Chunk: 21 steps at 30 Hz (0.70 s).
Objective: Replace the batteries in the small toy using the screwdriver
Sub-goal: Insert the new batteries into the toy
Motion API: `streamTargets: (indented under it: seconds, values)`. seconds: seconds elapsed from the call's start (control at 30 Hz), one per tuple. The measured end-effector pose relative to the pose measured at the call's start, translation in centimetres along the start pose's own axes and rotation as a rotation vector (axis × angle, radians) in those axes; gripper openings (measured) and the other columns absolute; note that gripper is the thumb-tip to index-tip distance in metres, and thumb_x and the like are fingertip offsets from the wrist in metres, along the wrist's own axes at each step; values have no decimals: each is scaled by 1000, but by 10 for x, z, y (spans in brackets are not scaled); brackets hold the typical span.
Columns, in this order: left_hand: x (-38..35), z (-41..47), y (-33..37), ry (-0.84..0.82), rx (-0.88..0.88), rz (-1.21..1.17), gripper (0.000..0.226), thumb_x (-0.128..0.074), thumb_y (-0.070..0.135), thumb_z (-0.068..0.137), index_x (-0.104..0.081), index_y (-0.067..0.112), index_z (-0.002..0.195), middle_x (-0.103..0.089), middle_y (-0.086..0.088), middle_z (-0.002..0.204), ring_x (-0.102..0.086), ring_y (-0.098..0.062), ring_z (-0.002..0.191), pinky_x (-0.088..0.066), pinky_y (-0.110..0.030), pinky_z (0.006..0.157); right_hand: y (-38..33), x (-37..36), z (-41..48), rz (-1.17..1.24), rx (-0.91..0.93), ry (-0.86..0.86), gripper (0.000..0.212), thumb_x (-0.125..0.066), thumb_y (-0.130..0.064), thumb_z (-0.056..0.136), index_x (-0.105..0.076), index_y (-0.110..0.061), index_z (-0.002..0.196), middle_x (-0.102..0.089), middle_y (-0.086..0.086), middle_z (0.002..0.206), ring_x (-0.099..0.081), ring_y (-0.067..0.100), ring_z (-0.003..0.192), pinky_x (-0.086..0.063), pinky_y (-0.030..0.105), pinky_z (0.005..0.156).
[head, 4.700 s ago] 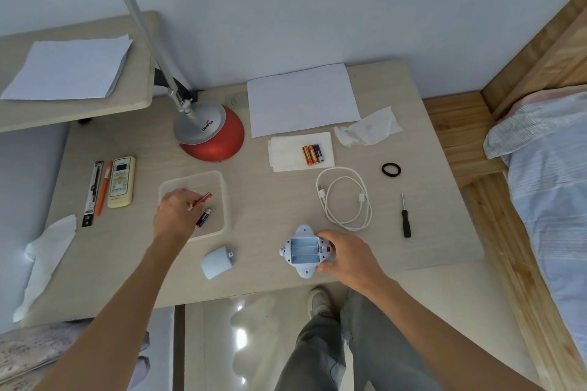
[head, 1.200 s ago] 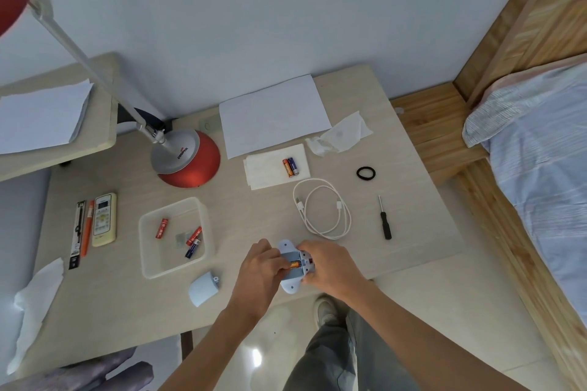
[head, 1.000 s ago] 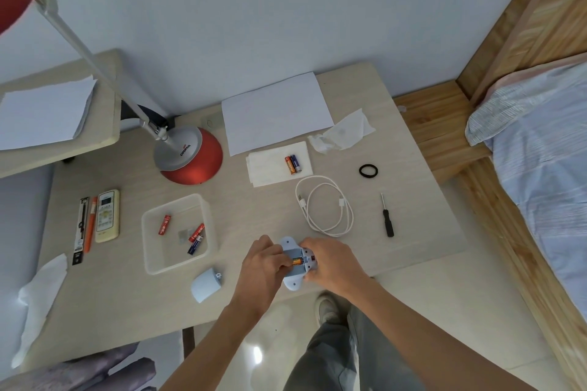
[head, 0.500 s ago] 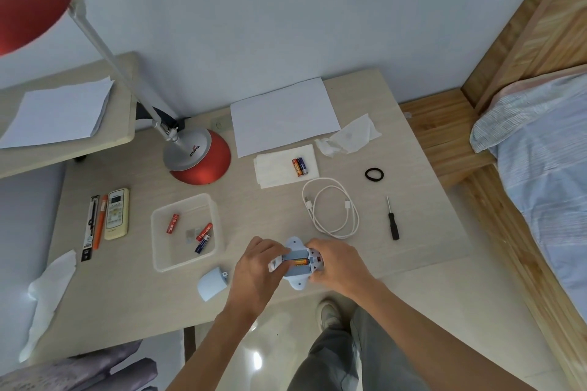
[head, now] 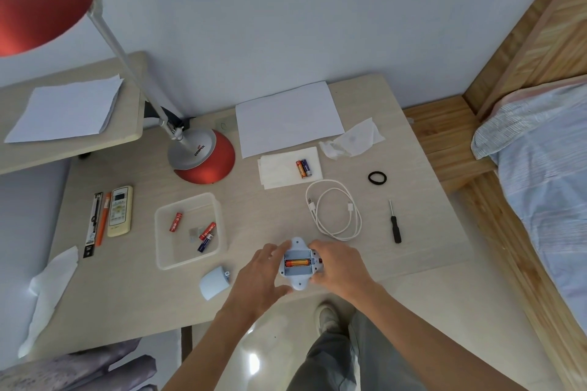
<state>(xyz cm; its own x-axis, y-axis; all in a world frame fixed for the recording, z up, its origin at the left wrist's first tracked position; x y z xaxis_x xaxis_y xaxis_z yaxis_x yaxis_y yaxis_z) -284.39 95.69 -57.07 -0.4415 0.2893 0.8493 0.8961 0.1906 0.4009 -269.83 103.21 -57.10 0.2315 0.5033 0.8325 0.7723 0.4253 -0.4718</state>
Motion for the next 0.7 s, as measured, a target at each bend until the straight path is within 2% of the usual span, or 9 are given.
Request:
streamTargets:
  seconds: [0.17,0.37,0.47,0.53,0.6,0.7]
  values:
    - [-18,10,0,-12,-62,-74,92,-89,38,87,-36,37,162,-57,1,147,-61,-16,127,-52,-26,107,-9,3,0,-22,10,8,42,-79,-40,89,-59,-29,124,-71,-9,111,-69,15,96,-56,24,81]
    - [-24,17,-5,11,-76,-207,84,-94,35,82,-50,36,154,-63,1,141,-64,-13,121,-51,-22,107,-9,15,-5,-40,44,-61,56,-79,-46,88,-53,-33,136,-67,-10,122,-67,10,104,-56,24,86]
    - [-23,17,-9,25,-67,-248,83,-95,33,81,-51,38,152,-63,3,139,-63,-10,119,-53,-23,107,-7,41,-3,-77,70,-71,62,-77,-44,90,-49,-32,145,-65,-8,128,-68,13,107,-57,30,90]
    - [-23,17,-10,30,-63,-274,82,-96,31,80,-52,38,150,-64,2,137,-64,-11,116,-52,-22,106,-7,66,3,-127,89,-57,62,-75,-42,92,-48,-32,148,-63,-7,127,-67,15,103,-55,32,86]
    - [-25,17,-11,31,-58,-295,82,-96,31,80,-53,39,148,-65,2,135,-65,-10,114,-48,-12,104,-10,93,14,-192,107,-30,62,-74,-43,91,-49,-34,147,-62,-7,123,-68,19,101,-55,35,82]
    - [-26,15,-14,62,-37,-352,84,-97,35,79,-44,55,141,-65,6,133,-63,-5,112,-41,-2,100,-15,128,39,-217,125,14,60,-76,-41,88,-52,-35,144,-64,-7,129,-71,22,96,-57,40,82]
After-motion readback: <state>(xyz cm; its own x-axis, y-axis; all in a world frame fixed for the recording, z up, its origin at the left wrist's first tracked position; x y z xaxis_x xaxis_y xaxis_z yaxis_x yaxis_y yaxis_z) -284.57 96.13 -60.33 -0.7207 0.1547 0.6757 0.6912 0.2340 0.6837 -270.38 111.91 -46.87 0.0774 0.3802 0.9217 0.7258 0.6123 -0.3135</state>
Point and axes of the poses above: each hand's wrist, its own z-axis towards the middle knuckle, its own x-axis out of the back of the hand, y = z × x, the point moved 10 cm from there along z, towards the middle knuckle
